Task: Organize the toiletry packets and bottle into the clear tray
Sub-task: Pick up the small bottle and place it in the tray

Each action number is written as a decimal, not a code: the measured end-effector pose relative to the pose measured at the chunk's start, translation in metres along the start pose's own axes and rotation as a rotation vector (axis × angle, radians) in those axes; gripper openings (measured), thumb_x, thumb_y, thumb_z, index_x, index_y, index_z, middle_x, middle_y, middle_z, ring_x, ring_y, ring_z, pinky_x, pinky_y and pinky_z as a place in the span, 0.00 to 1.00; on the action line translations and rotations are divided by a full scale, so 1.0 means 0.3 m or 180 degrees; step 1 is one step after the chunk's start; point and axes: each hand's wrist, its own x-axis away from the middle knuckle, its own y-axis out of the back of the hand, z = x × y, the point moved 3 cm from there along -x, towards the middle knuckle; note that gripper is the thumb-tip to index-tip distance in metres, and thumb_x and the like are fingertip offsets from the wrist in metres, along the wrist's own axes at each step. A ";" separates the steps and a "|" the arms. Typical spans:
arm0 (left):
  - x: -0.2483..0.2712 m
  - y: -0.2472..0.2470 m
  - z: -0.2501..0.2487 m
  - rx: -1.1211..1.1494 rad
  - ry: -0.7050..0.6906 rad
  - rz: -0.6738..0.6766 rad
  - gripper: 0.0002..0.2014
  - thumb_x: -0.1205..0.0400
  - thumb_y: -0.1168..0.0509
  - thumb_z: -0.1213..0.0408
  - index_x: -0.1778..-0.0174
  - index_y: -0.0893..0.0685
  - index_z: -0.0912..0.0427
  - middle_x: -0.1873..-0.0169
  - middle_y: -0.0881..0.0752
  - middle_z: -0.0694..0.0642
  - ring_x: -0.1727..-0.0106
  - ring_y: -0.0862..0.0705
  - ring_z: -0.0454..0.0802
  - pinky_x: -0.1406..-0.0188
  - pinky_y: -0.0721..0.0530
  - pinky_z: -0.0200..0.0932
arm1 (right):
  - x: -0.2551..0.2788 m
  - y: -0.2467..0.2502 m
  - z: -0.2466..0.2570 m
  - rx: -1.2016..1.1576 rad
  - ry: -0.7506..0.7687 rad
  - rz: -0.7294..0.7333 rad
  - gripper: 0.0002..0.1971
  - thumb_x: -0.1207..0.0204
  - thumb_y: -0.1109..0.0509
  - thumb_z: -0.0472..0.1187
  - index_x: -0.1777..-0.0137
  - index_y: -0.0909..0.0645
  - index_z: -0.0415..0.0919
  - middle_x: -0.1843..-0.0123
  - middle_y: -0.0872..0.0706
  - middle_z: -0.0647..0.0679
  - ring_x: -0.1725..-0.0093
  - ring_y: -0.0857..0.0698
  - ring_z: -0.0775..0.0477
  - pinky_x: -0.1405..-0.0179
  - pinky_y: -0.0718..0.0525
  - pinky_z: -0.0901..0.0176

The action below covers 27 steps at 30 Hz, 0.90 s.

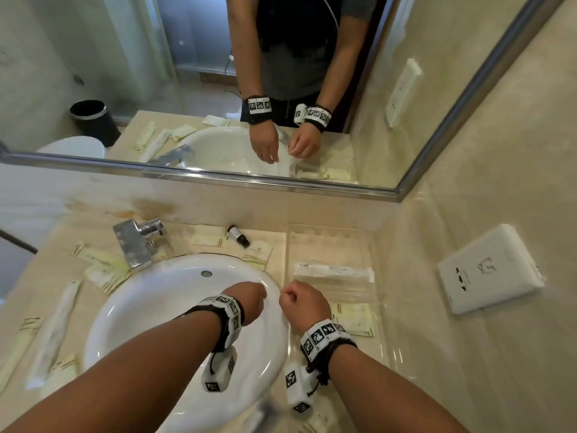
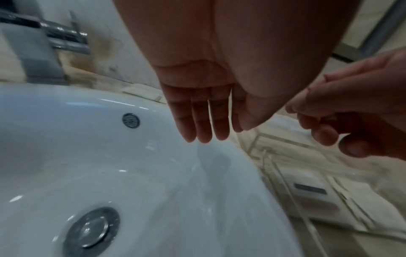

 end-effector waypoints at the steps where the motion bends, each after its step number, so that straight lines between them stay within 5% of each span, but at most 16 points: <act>1: 0.003 0.003 0.036 0.0069 0.0105 -0.0076 0.20 0.15 0.44 0.60 0.27 0.23 0.50 0.31 0.18 0.54 0.32 0.19 0.53 0.33 0.22 0.46 | -0.013 -0.022 0.023 0.0007 0.0071 0.0054 0.10 0.23 0.38 0.48 0.52 0.15 0.54 0.51 0.14 0.58 0.52 0.15 0.52 0.49 0.15 0.55; 10: -0.022 0.065 0.300 0.0457 0.0643 -0.0458 0.24 0.17 0.39 0.54 0.24 0.27 0.48 0.28 0.26 0.56 0.28 0.25 0.57 0.33 0.21 0.51 | -0.158 -0.193 0.179 0.0312 0.0193 0.0379 0.18 0.20 0.36 0.50 0.31 0.18 0.56 0.29 0.23 0.55 0.40 0.16 0.52 0.38 0.18 0.57; 16: -0.078 0.119 0.409 0.0623 0.0848 -0.0385 0.25 0.19 0.38 0.54 0.24 0.26 0.48 0.31 0.25 0.56 0.31 0.23 0.57 0.33 0.20 0.53 | -0.254 -0.232 0.245 0.0778 -0.0018 0.0556 0.28 0.22 0.34 0.49 0.20 0.27 0.54 0.16 0.36 0.51 0.19 0.33 0.46 0.23 0.27 0.51; 27: -0.225 0.200 0.433 0.0201 0.0558 -0.0360 0.27 0.21 0.37 0.56 0.24 0.27 0.51 0.21 0.34 0.55 0.22 0.36 0.59 0.27 0.27 0.54 | -0.414 -0.291 0.272 0.1270 -0.0184 0.0941 0.38 0.28 0.32 0.51 0.16 0.38 0.62 0.11 0.51 0.45 0.14 0.47 0.38 0.21 0.28 0.43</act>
